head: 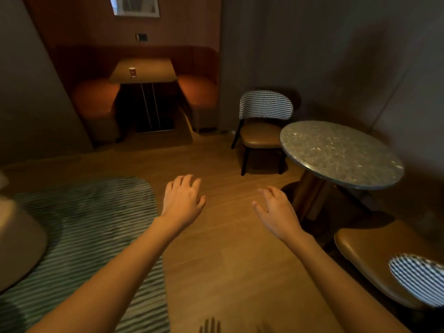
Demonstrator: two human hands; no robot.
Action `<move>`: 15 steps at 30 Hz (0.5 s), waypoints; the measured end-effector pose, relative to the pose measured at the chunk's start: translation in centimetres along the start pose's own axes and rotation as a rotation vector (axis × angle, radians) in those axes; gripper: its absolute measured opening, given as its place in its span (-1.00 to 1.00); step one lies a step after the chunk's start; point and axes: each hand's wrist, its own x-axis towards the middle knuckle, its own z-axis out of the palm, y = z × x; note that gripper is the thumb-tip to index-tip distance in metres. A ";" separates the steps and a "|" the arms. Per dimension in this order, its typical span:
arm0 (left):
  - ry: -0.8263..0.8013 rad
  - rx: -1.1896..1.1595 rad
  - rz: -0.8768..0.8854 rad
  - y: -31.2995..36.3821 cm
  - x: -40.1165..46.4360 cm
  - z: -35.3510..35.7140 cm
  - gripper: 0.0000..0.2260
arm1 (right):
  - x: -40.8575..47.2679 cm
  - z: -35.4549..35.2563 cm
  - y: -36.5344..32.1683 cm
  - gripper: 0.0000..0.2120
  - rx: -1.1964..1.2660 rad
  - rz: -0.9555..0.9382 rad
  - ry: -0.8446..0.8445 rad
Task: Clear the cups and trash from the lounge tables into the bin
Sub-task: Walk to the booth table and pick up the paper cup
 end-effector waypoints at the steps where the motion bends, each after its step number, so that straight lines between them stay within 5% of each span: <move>1: -0.003 -0.003 -0.006 -0.2 2.5 0.3 -0.54 | 2.8 -0.2 0.4 -0.55 0.001 -0.014 0.007; 15: 0.017 0.002 -0.141 -11.2 34.9 7.9 -0.53 | 39.3 7.6 -0.6 -0.53 -0.038 -0.158 -0.089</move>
